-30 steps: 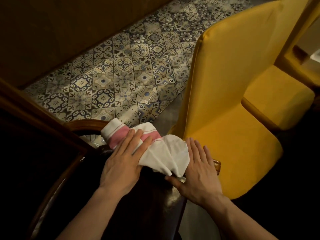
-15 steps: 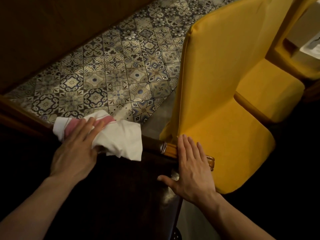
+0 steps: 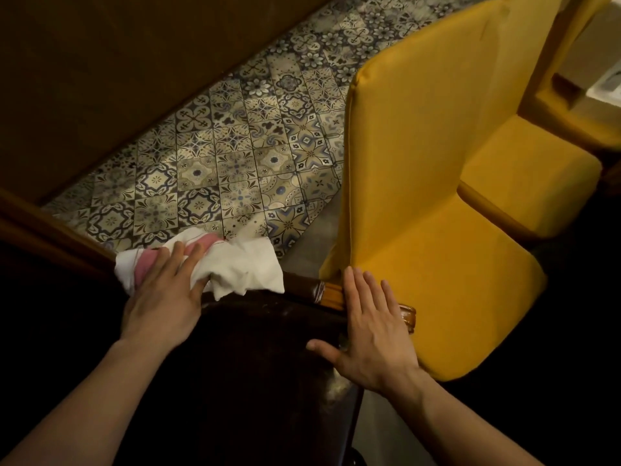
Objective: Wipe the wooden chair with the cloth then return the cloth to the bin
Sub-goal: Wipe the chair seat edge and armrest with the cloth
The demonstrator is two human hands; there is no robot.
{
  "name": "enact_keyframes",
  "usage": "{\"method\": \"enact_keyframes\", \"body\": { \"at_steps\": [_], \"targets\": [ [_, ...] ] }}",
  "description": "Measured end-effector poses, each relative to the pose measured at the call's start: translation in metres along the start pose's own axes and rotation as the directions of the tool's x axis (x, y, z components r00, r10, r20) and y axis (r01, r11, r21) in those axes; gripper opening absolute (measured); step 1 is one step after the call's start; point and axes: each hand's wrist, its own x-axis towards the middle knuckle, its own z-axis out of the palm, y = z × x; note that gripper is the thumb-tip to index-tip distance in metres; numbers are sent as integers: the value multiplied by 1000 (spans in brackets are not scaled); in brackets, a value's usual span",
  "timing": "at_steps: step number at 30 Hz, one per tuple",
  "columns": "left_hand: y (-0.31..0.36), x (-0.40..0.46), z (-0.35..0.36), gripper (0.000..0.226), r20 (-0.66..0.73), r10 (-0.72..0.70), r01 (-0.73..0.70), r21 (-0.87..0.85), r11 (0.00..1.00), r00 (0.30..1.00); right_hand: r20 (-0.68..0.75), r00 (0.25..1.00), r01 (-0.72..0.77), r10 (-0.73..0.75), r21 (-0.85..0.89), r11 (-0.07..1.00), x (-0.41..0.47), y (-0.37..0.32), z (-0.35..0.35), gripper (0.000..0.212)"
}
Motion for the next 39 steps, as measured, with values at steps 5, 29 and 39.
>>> {"method": "enact_keyframes", "body": {
  "at_steps": [5,29,39],
  "targets": [
    [15,-20,10,72,-11,36,-35,81,996,999,6,1000,4,-4,19,1000,0,1,-1,123],
    [169,-102,-44,47,124,286,-295,63,953,950,-122,943,329,-311,186,926,-52,-16,-111,67],
    [187,-149,-158,49,-66,229,-235,-96,967,971,-285,915,340,-285,166,926,-73,-31,-226,52]
  ]
}}
